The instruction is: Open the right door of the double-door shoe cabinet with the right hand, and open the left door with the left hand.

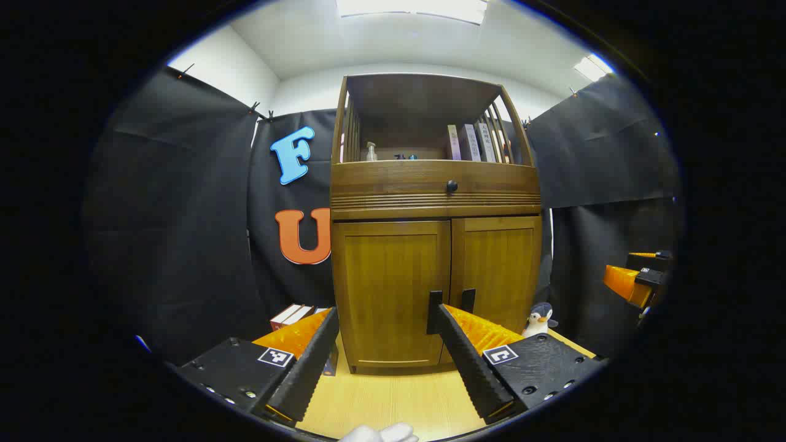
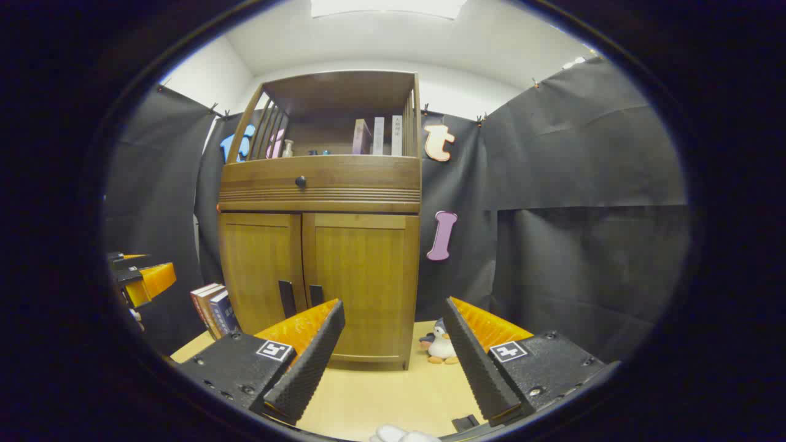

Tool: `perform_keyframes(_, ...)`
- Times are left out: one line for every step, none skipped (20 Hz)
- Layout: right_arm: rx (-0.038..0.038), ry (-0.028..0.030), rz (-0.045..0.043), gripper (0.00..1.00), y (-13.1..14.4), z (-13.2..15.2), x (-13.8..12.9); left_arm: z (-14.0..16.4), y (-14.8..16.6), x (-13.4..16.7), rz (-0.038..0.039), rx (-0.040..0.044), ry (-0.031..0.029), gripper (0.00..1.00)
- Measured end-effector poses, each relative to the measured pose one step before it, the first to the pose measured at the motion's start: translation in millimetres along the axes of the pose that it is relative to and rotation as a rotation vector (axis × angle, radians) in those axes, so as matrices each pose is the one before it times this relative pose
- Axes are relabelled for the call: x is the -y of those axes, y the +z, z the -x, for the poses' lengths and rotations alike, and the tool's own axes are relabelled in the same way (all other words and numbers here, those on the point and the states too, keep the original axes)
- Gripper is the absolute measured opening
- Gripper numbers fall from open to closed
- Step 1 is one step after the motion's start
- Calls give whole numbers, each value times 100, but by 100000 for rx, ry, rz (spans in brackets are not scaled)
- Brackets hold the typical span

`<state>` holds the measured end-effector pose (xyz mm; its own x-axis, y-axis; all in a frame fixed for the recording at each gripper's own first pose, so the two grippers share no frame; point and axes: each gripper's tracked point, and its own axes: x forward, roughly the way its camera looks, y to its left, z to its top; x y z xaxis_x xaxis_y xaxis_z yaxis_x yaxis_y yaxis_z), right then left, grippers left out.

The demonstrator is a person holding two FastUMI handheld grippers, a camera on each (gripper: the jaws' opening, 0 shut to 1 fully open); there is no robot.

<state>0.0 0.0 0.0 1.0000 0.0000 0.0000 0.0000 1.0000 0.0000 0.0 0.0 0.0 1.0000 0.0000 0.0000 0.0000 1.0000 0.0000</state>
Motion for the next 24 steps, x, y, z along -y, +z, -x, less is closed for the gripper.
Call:
perform_keyframes(-444, -303, 240, 100, -122, -75, 76, -122, -123, 114, -409, -692, -201, 96)
perform_keyframes(-387, -267, 139, 100, -88, -4, 25, -96, 23, 94, -251, -159, -208, 96)
perform_keyframes(-24, -431, 22, 100, 1, -21, 29, 87, -93, 133, -206, -338, -202, 96)
perform_keyframes(-427, -263, 128, 100, -118, -91, 48, 70, -108, -55, -177, -151, 176, 96)
perform_keyframes(-431, 297, -108, 100, -87, 36, -97, -6, 6, -43, -134, -93, 101, 96)
perform_keyframes(-214, 195, -224, 100, -61, 25, 16, 18, -29, 61, -81, -91, -118, 96)
perform_keyframes(-34, 194, -46, 100, 61, -9, -38, 24, -22, 8, -47, 76, -6, 96)
perform_keyframes(-103, 252, 44, 100, -65, 8, 8, 32, 10, -9, -51, 88, 15, 96)
perform_keyframes(-33, 69, -31, 100, 18, 36, -32, 35, -25, 86, 48, -172, -163, 96)
perform_keyframes(-201, 94, -6, 100, -127, 28, 2, 8, -35, 178, 54, 88, -261, 96)
perform_keyframes(-245, 268, 0, 100, 18, -14, -51, 91, 76, 114, -6, 54, -184, 96)
perform_keyframes(-178, 110, 25, 100, -1, -18, 14, -3, -113, -59, -85, -71, 9, 96)
perform_keyframes(-98, 196, 37, 100, -12, 51, -7, -32, 9, -59, 62, 180, 235, 96)
perform_keyframes(-73, 38, 22, 100, -3, 62, -6, -8, -70, 42, 90, -86, 9, 96)
perform_keyframes(105, 112, -23, 100, 55, 4, -32, 62, -65, -15, 146, -164, 34, 96)
perform_keyframes(99, 19, 4, 100, 70, -51, -58, 53, -28, -23, 34, -61, 89, 96)
perform_keyframes(286, -15, 21, 100, 63, -12, 7, 8, 32, -81, -57, 11, 95, 96)
perform_keyframes(-62, -89, 79, 100, -89, -3, 12, 116, 52, -74, -89, 268, 271, 96)
perform_keyframes(-204, 52, 40, 100, -34, -87, -28, 29, 99, -77, -173, 103, 173, 96)
perform_keyframes(-172, 73, -1, 100, -131, -63, -39, -89, -64, -138, -268, -92, 248, 96)
perform_keyframes(-350, -11, 187, 100, -119, -164, -58, 45, -29, -68, -114, -92, 72, 96)
perform_keyframes(160, -66, 73, 100, -110, -254, 33, 109, -28, 30, 118, 4, -166, 96)
perform_keyframes(-99, 6, 147, 100, -45, -182, -60, 83, 55, -63, 220, -27, -68, 96)
perform_keyframes(26, 259, 145, 100, -203, -360, -188, -13, -21, -186, 175, 107, -57, 96)
